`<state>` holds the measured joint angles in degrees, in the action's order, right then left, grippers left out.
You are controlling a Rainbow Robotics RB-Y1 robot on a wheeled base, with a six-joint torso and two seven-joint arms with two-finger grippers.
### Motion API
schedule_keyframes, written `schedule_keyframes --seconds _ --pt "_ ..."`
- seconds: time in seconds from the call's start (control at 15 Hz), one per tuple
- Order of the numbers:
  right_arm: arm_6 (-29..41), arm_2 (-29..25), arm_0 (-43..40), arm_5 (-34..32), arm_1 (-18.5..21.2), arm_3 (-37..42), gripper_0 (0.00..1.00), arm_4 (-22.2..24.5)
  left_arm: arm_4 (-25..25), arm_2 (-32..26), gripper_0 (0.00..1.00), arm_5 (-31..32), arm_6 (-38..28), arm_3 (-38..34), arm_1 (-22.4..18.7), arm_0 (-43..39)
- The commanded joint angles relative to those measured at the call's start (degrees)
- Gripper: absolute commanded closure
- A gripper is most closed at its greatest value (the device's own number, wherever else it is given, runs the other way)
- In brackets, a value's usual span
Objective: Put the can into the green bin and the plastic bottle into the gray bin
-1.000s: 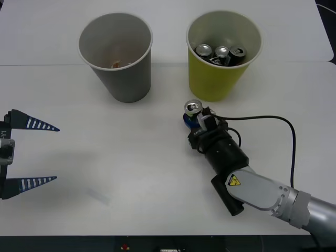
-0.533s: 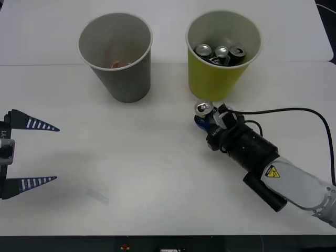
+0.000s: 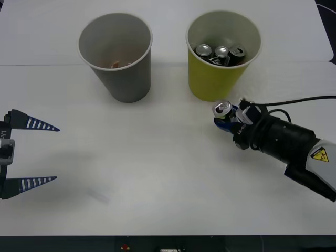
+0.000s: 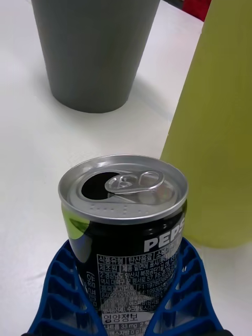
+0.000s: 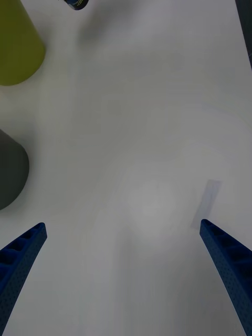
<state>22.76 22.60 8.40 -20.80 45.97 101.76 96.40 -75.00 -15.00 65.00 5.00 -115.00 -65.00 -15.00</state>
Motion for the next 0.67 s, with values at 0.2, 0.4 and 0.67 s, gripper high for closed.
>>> schedule_keyframes --seconds 0.2,0.4,0.67 --pt "0.79 -12.76 -3.21 -16.56 -0.26 3.62 1.0 0.81 0.0 0.0 0.0 0.0 0.0 0.0 0.0 0.0" --pt "3.87 -22.78 -4.88 -29.57 -2.55 6.34 1.0 0.99 0.0 0.0 0.0 0.0 0.0 0.0 0.0 0.0" --pt "19.16 -33.59 -4.88 -44.77 -4.84 14.87 1.0 6.88 0.0 0.0 0.0 0.0 0.0 0.0 0.0 0.0"
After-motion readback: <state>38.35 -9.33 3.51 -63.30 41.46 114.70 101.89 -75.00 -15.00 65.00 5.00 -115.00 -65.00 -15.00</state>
